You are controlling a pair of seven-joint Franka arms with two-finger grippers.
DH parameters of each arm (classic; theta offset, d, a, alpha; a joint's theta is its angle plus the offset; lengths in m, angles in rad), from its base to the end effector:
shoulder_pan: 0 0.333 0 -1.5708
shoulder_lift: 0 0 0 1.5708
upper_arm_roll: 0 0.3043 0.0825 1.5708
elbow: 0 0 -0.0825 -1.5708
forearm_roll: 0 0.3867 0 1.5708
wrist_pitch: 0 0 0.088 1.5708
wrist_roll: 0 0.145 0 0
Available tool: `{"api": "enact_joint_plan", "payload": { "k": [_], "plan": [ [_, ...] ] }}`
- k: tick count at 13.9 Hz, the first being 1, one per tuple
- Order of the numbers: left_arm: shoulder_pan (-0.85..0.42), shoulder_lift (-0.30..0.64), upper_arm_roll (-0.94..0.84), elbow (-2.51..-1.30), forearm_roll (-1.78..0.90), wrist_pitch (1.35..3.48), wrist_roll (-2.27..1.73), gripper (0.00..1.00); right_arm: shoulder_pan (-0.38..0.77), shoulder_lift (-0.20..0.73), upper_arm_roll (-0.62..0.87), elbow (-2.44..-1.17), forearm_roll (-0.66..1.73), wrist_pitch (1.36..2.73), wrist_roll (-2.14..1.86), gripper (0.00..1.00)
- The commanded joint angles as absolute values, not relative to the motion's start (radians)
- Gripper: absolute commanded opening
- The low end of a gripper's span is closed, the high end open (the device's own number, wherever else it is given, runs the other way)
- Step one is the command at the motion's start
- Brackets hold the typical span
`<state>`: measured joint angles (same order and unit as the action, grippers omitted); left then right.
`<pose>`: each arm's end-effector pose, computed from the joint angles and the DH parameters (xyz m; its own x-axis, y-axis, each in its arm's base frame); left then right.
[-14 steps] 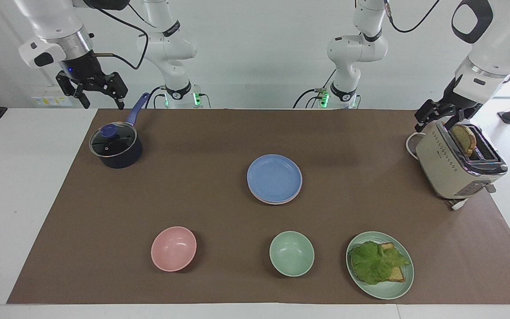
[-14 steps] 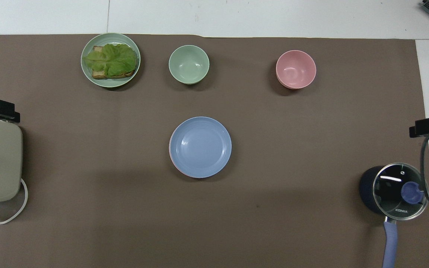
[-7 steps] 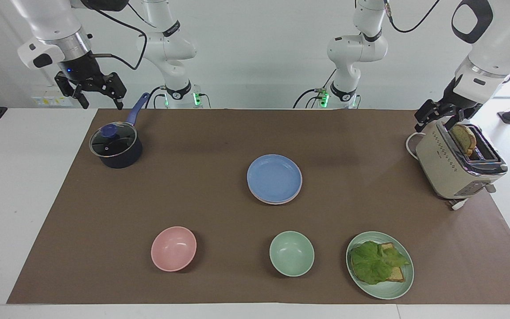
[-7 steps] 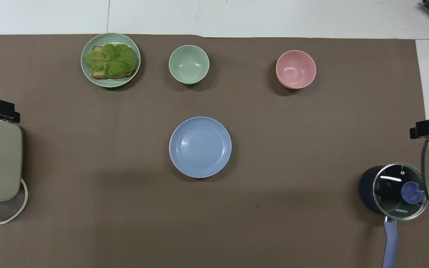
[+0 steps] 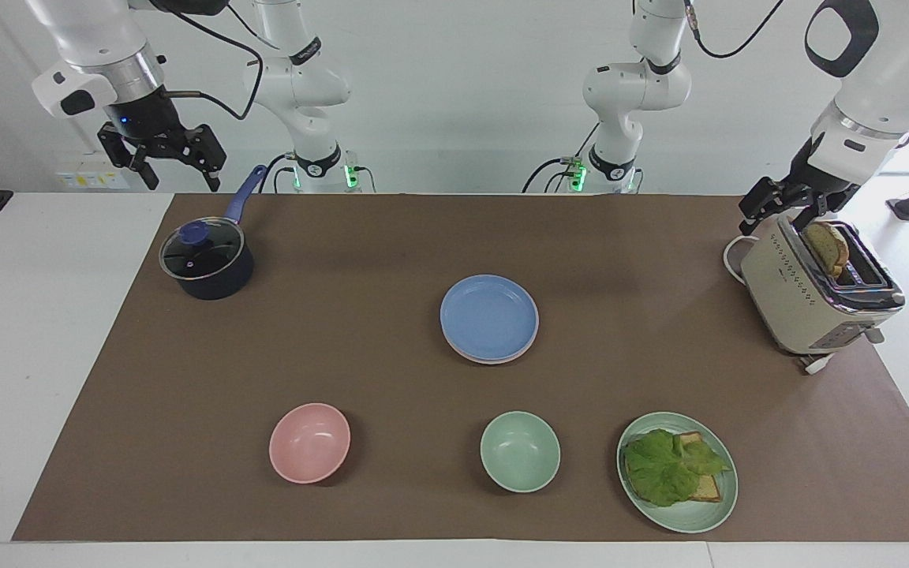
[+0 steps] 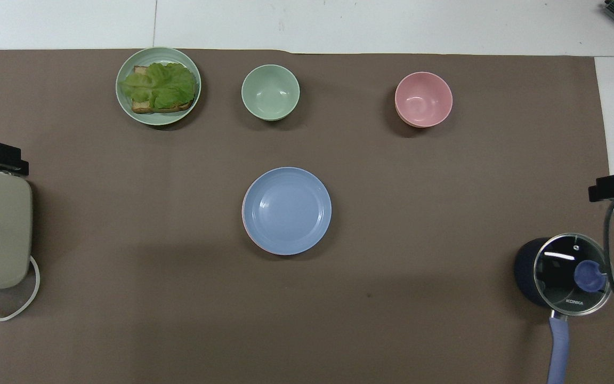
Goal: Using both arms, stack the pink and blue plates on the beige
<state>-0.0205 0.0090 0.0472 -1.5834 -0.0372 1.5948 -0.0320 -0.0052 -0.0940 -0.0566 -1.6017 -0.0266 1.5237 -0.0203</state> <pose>0.5619 0.0096 0.5660 0.9982 0.0595 0.0012 0.0594 -0.9976 0.0368 0.5233 -0.0377 0.6068 0.9990 -0.0426 0.0154 -0.0429 -0.9988 0.0215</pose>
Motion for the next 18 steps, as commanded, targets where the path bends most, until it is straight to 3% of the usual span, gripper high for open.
{"api": "enact_joint_plan", "payload": {
  "k": [1,18],
  "plan": [
    [-0.026,0.005,0.052,-1.582,-0.021,1.578,-0.029,1.0,-0.005,-0.107,-0.051,-1.606,-0.037,1.525,-0.025,1.0],
    [-0.026,0.005,0.052,-1.582,-0.021,1.578,-0.029,1.0,-0.011,-0.11,-0.054,-1.617,-0.037,1.516,0.028,1.0]
  ]
}}
